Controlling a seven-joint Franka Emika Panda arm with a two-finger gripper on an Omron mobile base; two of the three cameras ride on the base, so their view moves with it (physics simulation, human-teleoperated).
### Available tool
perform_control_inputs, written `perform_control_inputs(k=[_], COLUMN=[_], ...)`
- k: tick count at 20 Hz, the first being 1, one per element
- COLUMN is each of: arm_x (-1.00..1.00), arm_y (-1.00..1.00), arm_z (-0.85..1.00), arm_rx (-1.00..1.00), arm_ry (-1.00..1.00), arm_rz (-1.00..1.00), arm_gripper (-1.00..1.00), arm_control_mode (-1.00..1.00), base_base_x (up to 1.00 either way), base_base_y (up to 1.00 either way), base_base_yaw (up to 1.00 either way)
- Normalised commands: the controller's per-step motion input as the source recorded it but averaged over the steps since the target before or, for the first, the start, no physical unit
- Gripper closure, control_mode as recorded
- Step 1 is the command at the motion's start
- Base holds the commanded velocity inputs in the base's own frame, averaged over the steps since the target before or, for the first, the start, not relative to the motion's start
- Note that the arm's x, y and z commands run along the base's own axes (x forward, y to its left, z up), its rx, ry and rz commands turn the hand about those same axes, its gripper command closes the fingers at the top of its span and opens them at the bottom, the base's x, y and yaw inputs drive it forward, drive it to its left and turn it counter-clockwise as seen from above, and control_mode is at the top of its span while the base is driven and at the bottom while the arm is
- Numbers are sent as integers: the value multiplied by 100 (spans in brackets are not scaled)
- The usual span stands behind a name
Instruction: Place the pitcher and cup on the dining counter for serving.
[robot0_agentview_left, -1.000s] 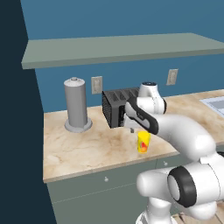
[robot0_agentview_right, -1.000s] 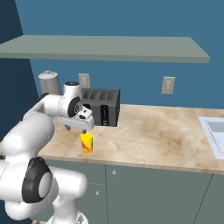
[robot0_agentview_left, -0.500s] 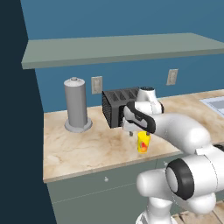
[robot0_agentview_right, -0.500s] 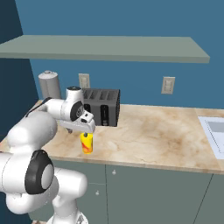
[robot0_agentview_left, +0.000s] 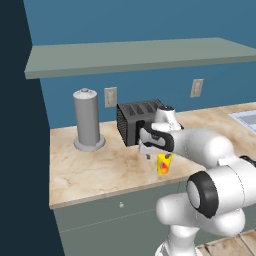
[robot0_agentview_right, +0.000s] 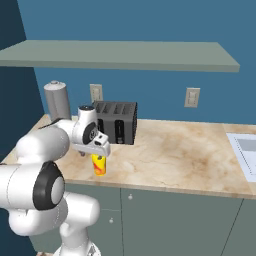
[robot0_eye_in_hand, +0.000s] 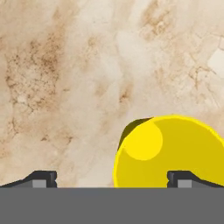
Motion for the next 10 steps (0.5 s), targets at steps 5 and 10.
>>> perform_control_inputs(k=[5,10], arm_x=[18,5], arm_y=[0,0], arm_z=[-18,-5], arm_rx=[0,0], arm_ry=[0,0], arm_rz=[0,0], arm_gripper=[-100,-100], arm_control_mode=[-100,-100], base_base_x=[0,0], base_base_y=[0,0], base_base_yaw=[0,0])
